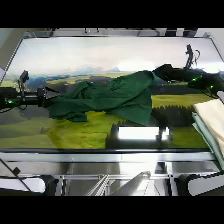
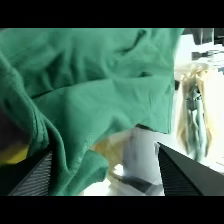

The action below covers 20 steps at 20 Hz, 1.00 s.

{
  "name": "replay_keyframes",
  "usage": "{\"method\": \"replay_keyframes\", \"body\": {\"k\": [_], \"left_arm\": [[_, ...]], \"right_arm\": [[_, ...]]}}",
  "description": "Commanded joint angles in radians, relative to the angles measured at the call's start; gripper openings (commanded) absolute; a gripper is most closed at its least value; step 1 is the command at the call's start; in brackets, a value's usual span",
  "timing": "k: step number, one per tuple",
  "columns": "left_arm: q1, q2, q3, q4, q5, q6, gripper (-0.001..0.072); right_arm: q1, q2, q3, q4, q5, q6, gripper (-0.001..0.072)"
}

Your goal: Fold the shirts.

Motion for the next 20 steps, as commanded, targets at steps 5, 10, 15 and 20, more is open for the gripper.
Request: {"method": "replay_keyframes", "body": {"k": [5, 10, 15, 20], "left_arm": [[0.146, -0.094, 0.253, 0.010, 0.311, -0.156, 0.0720], [0.269, -0.026, 0.111, 0.012, 0.377, -0.174, 0.0720], [0.432, 0.062, -0.042, 0.075, 0.283, -0.159, 0.0715], [0.518, 0.080, -0.127, 0.181, 0.244, -0.185, 0.0715]], "right_arm": [[-0.230, 0.112, -0.093, -0.211, 0.382, 0.180, 0.0366], [-0.187, 0.154, -0.383, -0.281, 0.280, 0.195, 0.0554], [-0.134, 0.150, -0.528, -0.296, 0.167, 0.199, 0.0552], [0.019, 0.111, -0.543, -0.287, 0.124, 0.224, 0.0452]]}}
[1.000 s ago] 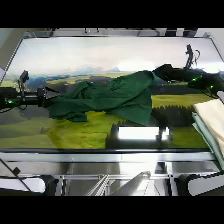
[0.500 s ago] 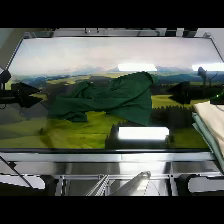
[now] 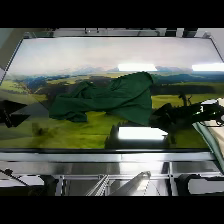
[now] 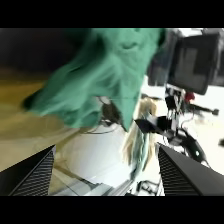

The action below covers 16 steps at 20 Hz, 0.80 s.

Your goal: Fold the shirts.

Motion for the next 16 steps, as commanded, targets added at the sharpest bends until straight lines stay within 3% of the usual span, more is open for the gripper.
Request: {"method": "replay_keyframes", "body": {"k": [1, 5, 6, 8, 9, 14, 16], "left_arm": [[0.044, 0.012, -0.061, 0.082, -0.040, -0.016, 0.0715], [0.003, 0.012, -0.102, 0.149, -0.078, -0.016, 0.0715], [-0.014, 0.011, -0.106, 0.156, -0.085, -0.016, 0.0715], [-0.063, 0.011, -0.106, 0.155, -0.106, -0.016, 0.0714], [-0.099, 0.011, -0.106, 0.155, -0.121, -0.016, 0.0714], [-0.304, -0.018, -0.082, 0.145, -0.287, -0.016, 0.0707], [-0.370, -0.068, -0.034, 0.143, -0.256, -0.016, 0.0696]], "right_arm": [[0.124, -0.029, -0.019, 0.001, -0.060, 0.015, 0.0456], [0.225, -0.055, -0.018, 0.108, -0.129, -0.006, 0.0461], [0.225, -0.055, -0.018, 0.126, -0.133, -0.021, 0.0429], [0.212, -0.054, -0.016, 0.134, -0.132, -0.035, 0.0066], [0.208, -0.054, -0.016, 0.134, -0.132, -0.035, 0.0019], [0.209, -0.054, -0.016, 0.134, -0.106, -0.035, 0.0019], [0.209, -0.054, -0.016, 0.134, -0.092, -0.036, 0.0019]]}}
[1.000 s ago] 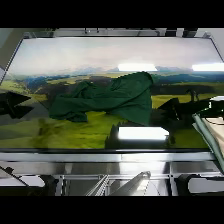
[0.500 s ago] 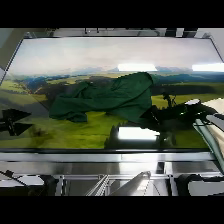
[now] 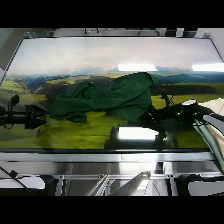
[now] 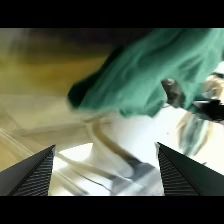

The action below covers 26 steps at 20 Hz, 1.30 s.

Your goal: Fold the shirts.

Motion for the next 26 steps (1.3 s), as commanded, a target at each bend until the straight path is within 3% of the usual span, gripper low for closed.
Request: {"method": "replay_keyframes", "body": {"k": [1, 7, 16, 22, 25, 26], "left_arm": [[-0.127, -0.071, 0.062, -0.003, -0.015, -0.002, 0.0696], [-0.221, -0.183, 0.104, 0.000, 0.005, -0.012, 0.0694], [-0.068, -0.119, 0.104, 0.002, 0.146, -0.011, 0.0696], [0.014, -0.063, 0.100, 0.109, 0.071, -0.002, 0.0697], [-0.004, -0.069, 0.082, 0.078, -0.031, 0.009, 0.0696], [-0.019, -0.079, 0.088, 0.035, -0.029, 0.048, 0.0696]], "right_arm": [[0.001, 0.000, 0.001, 0.006, 0.031, -0.003, 0.0019], [0.001, 0.000, 0.001, 0.006, 0.071, -0.006, 0.0019], [0.001, 0.038, 0.001, 0.004, 0.078, -0.002, 0.0018], [0.001, 0.065, 0.002, -0.015, 0.052, 0.021, 0.0017], [0.002, 0.065, 0.002, -0.014, 0.053, 0.021, 0.0018], [0.001, 0.065, 0.002, -0.012, 0.052, 0.021, 0.0018]]}}
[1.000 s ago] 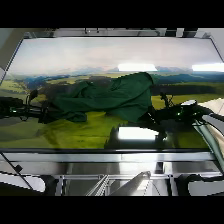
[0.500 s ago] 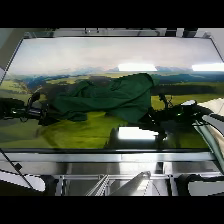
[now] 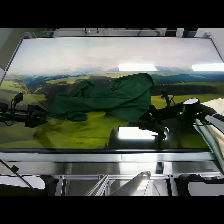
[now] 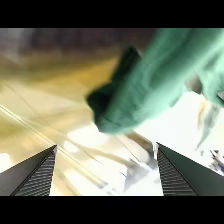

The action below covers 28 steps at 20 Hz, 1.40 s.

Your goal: Fold the shirts.

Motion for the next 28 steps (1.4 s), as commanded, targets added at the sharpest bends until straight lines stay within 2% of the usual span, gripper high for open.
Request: {"method": "replay_keyframes", "body": {"k": [1, 3, 5, 6, 8, 9, 14, 17, 18, 20, 22, 25, 28], "left_arm": [[-0.031, -0.021, 0.010, -0.094, -0.051, 0.072, 0.0695], [-0.079, -0.053, 0.033, -0.154, -0.053, 0.096, 0.0695], [-0.128, -0.087, 0.051, -0.153, -0.050, 0.095, 0.0694], [-0.150, -0.104, 0.058, -0.153, -0.040, 0.095, 0.0650], [-0.175, -0.137, 0.073, -0.153, 0.021, 0.097, 0.0152], [-0.180, -0.147, 0.080, -0.154, 0.058, 0.096, 0.0026], [-0.153, -0.093, 0.124, -0.159, 0.195, 0.082, 0.0024], [-0.125, 0.002, 0.181, -0.323, 0.365, 0.071, 0.0025], [-0.121, 0.050, 0.210, -0.373, 0.374, 0.039, 0.0027], [-0.123, 0.173, 0.289, -0.402, 0.373, 0.030, 0.0027], [-0.134, 0.304, 0.387, -0.455, 0.373, 0.026, 0.0027], [-0.126, 0.485, 0.595, -0.628, 0.372, 0.010, 0.0028], [-0.071, 0.617, 0.851, -0.664, 0.354, -0.019, 0.0028]], "right_arm": [[0.000, 0.002, 0.001, 0.002, -0.002, 0.004, 0.0018], [0.000, 0.002, 0.001, 0.003, -0.002, 0.005, 0.0018], [0.000, 0.003, 0.001, 0.003, -0.001, 0.004, 0.0018], [0.000, 0.004, 0.002, 0.003, 0.004, 0.004, 0.0018], [0.000, 0.008, 0.002, 0.002, 0.013, 0.004, 0.0018], [0.000, 0.013, 0.002, 0.002, 0.014, 0.003, 0.0018], [-0.007, 0.066, 0.004, 0.003, 0.027, -0.003, 0.0018], [-0.068, 0.167, 0.046, 0.003, 0.159, -0.008, 0.0018], [-0.107, 0.225, 0.079, 0.008, 0.228, -0.015, 0.0018], [-0.198, 0.371, 0.156, 0.076, 0.314, -0.038, 0.0018], [-0.314, 0.546, 0.253, 0.167, 0.320, -0.065, 0.0018], [-0.535, 0.752, 0.454, 0.270, 0.317, -0.071, 0.0017], [-0.753, 0.860, 0.658, 0.347, 0.316, -0.063, 0.0017]]}}
